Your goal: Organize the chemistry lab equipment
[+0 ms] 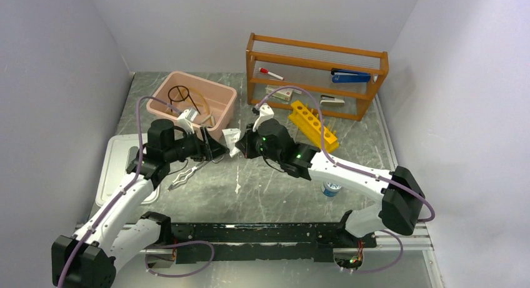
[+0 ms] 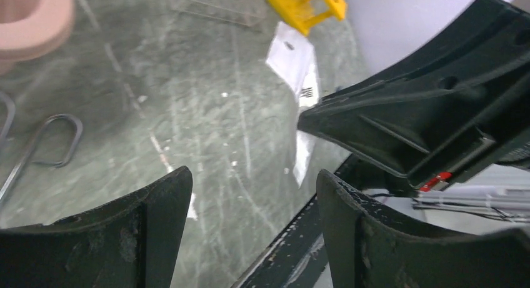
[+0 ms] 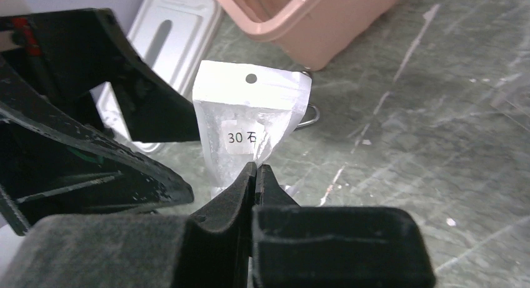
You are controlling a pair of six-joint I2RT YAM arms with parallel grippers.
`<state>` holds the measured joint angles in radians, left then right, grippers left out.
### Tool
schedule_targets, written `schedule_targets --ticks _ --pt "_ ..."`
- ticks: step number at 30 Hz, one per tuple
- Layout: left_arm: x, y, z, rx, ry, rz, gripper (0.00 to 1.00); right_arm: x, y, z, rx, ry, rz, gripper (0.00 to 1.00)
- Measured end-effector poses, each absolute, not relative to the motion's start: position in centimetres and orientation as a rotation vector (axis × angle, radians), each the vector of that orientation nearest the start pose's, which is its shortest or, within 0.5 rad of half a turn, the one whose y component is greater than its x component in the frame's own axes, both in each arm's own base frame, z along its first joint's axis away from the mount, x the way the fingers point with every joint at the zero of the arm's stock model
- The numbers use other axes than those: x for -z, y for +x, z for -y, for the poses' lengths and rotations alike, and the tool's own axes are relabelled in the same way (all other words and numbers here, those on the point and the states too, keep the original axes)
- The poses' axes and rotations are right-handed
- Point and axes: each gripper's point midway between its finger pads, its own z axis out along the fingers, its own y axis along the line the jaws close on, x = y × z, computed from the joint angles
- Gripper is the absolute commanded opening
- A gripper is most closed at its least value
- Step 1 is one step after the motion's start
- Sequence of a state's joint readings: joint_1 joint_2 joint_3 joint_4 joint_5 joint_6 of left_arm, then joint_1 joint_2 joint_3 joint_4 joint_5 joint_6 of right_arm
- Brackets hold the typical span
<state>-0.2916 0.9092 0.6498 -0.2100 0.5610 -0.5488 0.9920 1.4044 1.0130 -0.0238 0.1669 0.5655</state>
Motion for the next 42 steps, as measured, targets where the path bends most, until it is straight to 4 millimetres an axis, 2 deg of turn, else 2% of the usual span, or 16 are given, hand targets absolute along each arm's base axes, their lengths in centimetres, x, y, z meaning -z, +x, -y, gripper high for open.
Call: schedule_targets --ticks 3,5,9,13,16,20,22,28,34,38,42 --pt "-19.7 23.4 19.9 1.190 0.113 -2.095 0.76 -20.8 24.6 -36.8 -0.883 -0.334 -2.043 0.00" --pt "-20.3 23.3 20.4 1.238 0.124 -2.066 0.71 -20.9 24.3 -37.0 -0.916 -0.349 -2.042 0.00" --pt "-20.9 23.6 21.1 1.281 0.130 -2.040 0.46 -21.0 23.9 -37.3 -0.957 -0.374 -2.042 0.00" --pt "-20.5 23.8 21.5 1.293 0.122 -2.056 0.24 -21.1 23.5 -37.6 -0.995 -0.407 -2.035 0.00" --pt "-20.5 23.8 21.7 1.304 0.115 -2.061 0.05 -20.9 23.4 -37.6 -0.999 -0.427 -2.033 0.10" --pt "-20.4 24.1 21.6 1.273 0.117 -2.065 0.05 -21.0 23.3 -37.5 -1.000 -0.433 -2.030 0.39" --pt "-20.5 24.5 21.4 1.236 0.114 -2.070 0.05 -21.1 23.4 -37.0 -0.983 -0.421 -2.026 0.45" --pt "-22.5 27.4 19.6 1.027 0.059 -2.065 0.05 -22.2 24.9 -34.5 -0.858 -0.316 -2.001 0.46" --pt "-23.9 31.3 16.7 0.771 -0.123 -2.069 0.05 -22.9 25.6 -32.4 -0.786 -0.251 -1.977 0.47" --pt "-24.7 34.7 14.8 0.617 -0.257 -2.056 0.05 -22.5 25.6 -31.7 -0.760 -0.238 -1.983 0.47" --pt "-24.2 37.9 13.5 0.532 -0.352 -2.066 0.05 -21.6 25.5 -31.4 -0.742 -0.240 -2.001 0.47"
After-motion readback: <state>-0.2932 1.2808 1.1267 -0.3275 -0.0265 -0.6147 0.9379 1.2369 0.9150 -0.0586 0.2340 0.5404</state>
